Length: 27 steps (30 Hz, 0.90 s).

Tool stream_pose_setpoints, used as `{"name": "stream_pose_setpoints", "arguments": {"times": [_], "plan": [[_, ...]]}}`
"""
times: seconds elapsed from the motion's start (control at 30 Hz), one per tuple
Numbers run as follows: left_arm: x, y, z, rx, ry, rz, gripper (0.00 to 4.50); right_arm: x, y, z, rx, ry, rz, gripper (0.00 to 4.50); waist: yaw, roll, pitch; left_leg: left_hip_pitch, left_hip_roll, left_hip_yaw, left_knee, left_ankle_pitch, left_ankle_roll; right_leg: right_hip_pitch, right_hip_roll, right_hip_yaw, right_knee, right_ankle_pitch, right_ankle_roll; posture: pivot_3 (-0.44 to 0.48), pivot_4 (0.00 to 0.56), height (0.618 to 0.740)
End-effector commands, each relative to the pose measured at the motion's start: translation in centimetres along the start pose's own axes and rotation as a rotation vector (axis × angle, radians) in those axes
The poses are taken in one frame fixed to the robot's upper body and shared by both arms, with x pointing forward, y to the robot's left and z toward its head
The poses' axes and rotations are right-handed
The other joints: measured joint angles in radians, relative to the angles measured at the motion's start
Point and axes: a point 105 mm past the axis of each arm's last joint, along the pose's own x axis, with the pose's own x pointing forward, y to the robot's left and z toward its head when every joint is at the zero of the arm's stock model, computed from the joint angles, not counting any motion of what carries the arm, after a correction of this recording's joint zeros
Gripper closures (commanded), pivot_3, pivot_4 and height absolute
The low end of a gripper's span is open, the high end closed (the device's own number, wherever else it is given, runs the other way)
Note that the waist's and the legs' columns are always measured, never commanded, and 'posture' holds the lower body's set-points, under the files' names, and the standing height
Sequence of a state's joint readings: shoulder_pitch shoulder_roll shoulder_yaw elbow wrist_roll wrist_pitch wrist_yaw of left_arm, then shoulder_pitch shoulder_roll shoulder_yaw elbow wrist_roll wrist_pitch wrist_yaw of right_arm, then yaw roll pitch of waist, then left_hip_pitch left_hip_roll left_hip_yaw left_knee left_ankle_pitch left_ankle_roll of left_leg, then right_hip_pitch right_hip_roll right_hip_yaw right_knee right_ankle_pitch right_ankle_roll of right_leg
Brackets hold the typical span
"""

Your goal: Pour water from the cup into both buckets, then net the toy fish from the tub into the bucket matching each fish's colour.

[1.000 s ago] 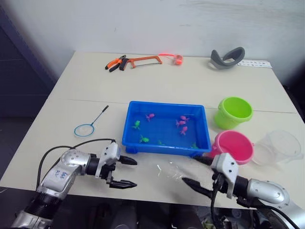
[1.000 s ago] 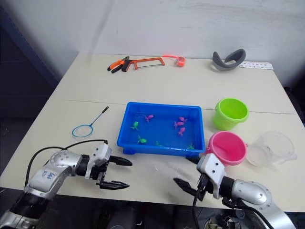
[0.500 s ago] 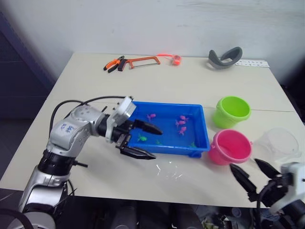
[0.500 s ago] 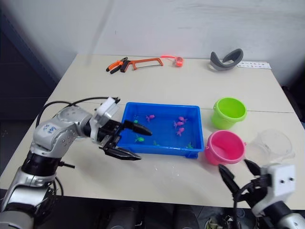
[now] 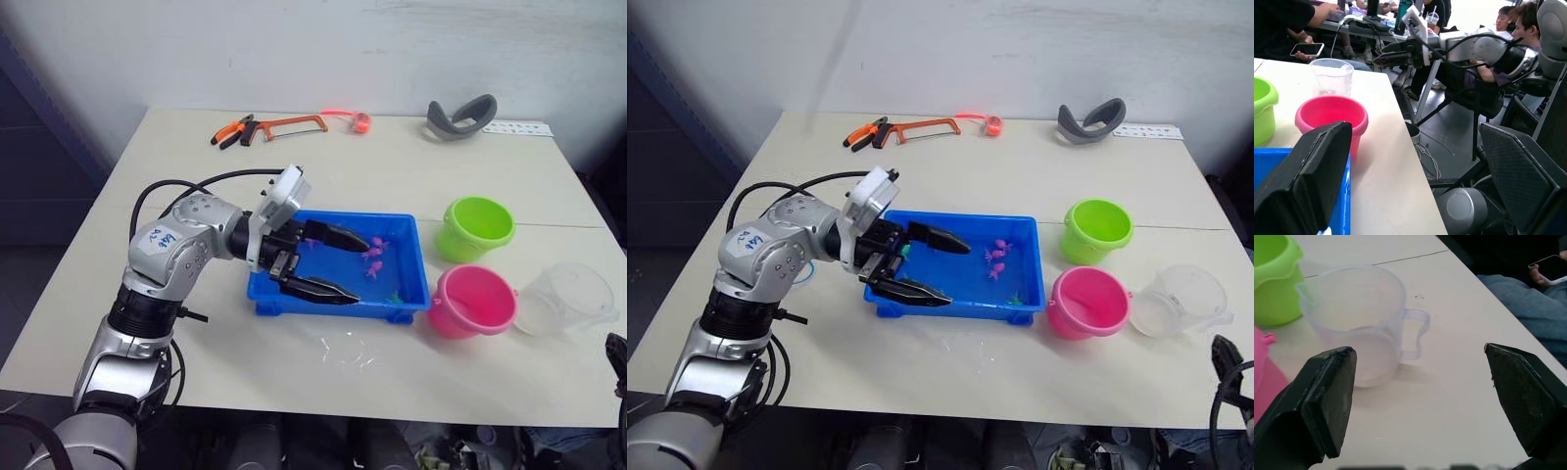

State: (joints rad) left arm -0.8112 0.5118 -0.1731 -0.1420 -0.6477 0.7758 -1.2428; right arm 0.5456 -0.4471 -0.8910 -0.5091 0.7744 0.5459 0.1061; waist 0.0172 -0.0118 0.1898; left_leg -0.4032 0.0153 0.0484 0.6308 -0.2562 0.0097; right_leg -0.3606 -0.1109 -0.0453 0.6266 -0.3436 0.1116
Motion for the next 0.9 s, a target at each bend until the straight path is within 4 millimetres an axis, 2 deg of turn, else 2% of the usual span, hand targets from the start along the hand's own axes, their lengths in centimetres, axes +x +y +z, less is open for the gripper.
{"name": "stream_pose_setpoints", "arguments": {"times": [0.03,0.17,0.33,0.7,0.9], "plan": [[-0.1,-0.7,1.2,0.045,-0.018,-0.005,0.0,1.4,-1.1,0.2,-0.061,-0.025,-0.032,0.05,0.0,0.0,0.0,0.0,0.0,0.0,0.0,0.0,0.0,0.0,0.0,0.0,0.0,0.0,0.0,0.0,0.15,0.74],[-0.3,-0.9,1.2,0.044,-0.01,0.01,0.0,3.1,-1.4,-0.1,-0.067,-0.033,-0.034,0.05,-0.003,0.001,0.0,0.0,0.0,0.0,0.0,0.0,0.0,0.0,0.001,-0.001,0.0,0.0,0.0,0.0,0.15,0.74],[-0.6,-1.0,1.1,0.044,0.001,0.033,0.0,4.6,-0.7,-0.9,-0.086,-0.018,0.0,0.05,-0.003,0.001,0.0,0.0,0.0,0.001,0.0,0.002,-0.003,0.0,0.001,-0.002,0.001,0.0,0.0,0.0,0.15,0.74],[-1.1,-1.1,1.3,0.06,0.015,0.054,0.0,6.2,0.0,-1.5,-0.091,-0.028,-0.007,0.05,-0.008,0.002,0.0,0.001,0.0,0.001,0.0,0.005,-0.007,0.0,0.001,-0.002,0.001,0.001,0.001,0.0,0.15,0.74],[-1.2,-1.1,1.2,0.065,0.014,0.063,0.0,7.1,-0.8,-1.5,-0.1,-0.046,-0.051,0.05,-0.017,0.002,0.0,0.001,0.0,0.001,0.0,0.005,-0.008,0.0,0.002,-0.002,0.001,0.001,0.001,0.0,0.15,0.74]]}}
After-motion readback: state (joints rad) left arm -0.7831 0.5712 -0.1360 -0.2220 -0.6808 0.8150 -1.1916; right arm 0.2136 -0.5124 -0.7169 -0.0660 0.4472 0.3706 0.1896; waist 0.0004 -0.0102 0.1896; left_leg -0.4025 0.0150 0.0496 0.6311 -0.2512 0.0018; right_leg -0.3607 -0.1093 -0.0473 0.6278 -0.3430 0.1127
